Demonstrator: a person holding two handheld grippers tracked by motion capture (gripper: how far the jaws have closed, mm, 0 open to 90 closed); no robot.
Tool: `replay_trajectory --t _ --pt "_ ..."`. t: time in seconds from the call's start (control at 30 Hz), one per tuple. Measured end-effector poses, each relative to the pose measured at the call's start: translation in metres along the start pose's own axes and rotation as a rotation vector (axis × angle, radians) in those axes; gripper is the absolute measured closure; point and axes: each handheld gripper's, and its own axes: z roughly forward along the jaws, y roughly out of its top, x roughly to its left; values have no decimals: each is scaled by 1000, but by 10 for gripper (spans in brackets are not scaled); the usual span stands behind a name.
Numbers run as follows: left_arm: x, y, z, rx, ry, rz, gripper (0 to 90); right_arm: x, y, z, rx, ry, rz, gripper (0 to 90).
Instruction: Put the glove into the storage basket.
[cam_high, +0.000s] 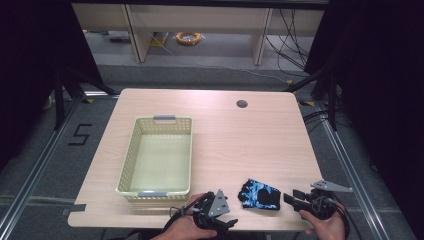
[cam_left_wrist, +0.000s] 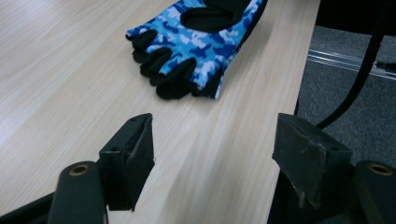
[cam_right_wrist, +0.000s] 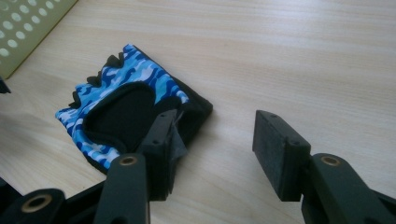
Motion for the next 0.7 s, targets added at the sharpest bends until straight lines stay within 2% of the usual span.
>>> replay_trajectory --t 0.03,0.07,0.1,0.17,0.2,0.23,0.3,0.33,0.37,0.4,0.43,0.47,0.5,0.53,0.57,0.6,0.7 --pt "-1 2 3 -1 0 -2 286 0 0 2 -1 10 8 518" --pt "-2 4 6 -2 2 -9 288 -1 0 2 1 3 -15 519" --pt "-1 5 9 2 6 1 289 -1 0 3 -9 8 -12 519" --pt "0 5 17 4 8 -13 304 0 0 5 -9 1 -7 520" --pt "0 6 20 15 16 -8 309 -1 0 5 -10 -4 -36 521" --pt "1 6 23 16 18 -1 312 4 0 4 16 7 19 523" --pt "1 8 27 11 13 -16 317 4 -1 7 7 15 8 524" --pt "0 9 29 10 11 -13 317 2 0 5 9 -19 -33 524" --pt "0 10 31 4 10 -12 318 2 0 7 1 0 -25 523" --pt "1 11 33 3 2 -2 321 2 0 7 -1 0 -25 523" --pt "0 11 35 -2 -2 -12 336 1 -1 8 -10 -5 -37 523" --pt "1 12 36 6 8 11 344 4 -1 8 1 7 5 524" --pt "0 13 37 4 4 -6 349 4 -2 8 -3 16 17 525" --pt "1 14 38 15 12 8 359 4 -2 10 -20 27 28 532" --pt "0 15 40 9 10 1 365 5 -2 9 -3 20 33 532" --pt "1 16 41 17 15 10 372 2 -2 10 -7 16 -2 532" --pt "3 17 46 27 11 9 396 2 -3 13 -7 23 8 533"
